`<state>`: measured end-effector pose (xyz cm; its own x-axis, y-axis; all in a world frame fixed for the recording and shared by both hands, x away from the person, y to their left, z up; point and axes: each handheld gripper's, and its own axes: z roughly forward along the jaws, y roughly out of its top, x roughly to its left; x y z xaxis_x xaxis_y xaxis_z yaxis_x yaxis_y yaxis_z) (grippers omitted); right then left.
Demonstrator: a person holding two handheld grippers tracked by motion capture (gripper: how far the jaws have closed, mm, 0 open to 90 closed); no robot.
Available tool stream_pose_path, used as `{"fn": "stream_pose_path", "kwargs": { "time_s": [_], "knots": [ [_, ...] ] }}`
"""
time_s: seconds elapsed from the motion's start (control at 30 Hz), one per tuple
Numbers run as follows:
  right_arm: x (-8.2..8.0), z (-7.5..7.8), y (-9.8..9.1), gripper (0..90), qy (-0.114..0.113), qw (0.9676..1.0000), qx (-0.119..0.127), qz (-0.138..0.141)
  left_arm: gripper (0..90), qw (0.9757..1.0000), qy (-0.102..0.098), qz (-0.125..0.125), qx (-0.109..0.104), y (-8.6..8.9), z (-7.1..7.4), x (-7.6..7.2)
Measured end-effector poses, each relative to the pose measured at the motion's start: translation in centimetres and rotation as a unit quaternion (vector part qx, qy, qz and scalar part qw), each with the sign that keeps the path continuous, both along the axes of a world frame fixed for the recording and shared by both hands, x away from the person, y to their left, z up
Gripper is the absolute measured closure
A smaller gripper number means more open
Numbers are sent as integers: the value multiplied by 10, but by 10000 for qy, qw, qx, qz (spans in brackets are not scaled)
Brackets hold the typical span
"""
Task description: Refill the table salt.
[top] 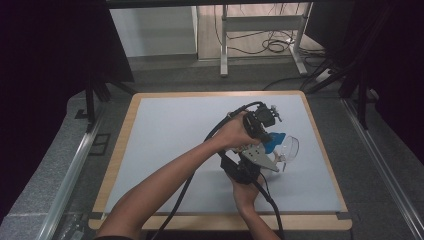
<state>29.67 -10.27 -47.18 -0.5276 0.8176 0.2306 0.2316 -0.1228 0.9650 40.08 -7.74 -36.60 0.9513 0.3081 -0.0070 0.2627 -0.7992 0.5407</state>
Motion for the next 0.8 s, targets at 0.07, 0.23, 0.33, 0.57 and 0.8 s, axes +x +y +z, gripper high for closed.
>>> {"fn": "stream_pose_path", "kwargs": {
  "time_s": [0.07,0.23,0.33,0.57,0.8],
  "knots": [
    [0,0,0,524,-3,10000,2,1,898,10000,4,1,-9,0,0,0],
    [0,0,0,525,-3,10000,3,-5,898,10000,-4,-3,-2,0,0,0],
    [0,0,0,525,2,10000,19,-7,898,10000,-13,-15,8,-1,0,0],
    [0,1,-1,525,-8,10000,17,-17,898,10000,-5,-7,6,-1,0,0],
    [1,1,-1,526,-15,10000,27,-26,898,10000,-7,-5,-5,-2,0,0]
  ]
}}
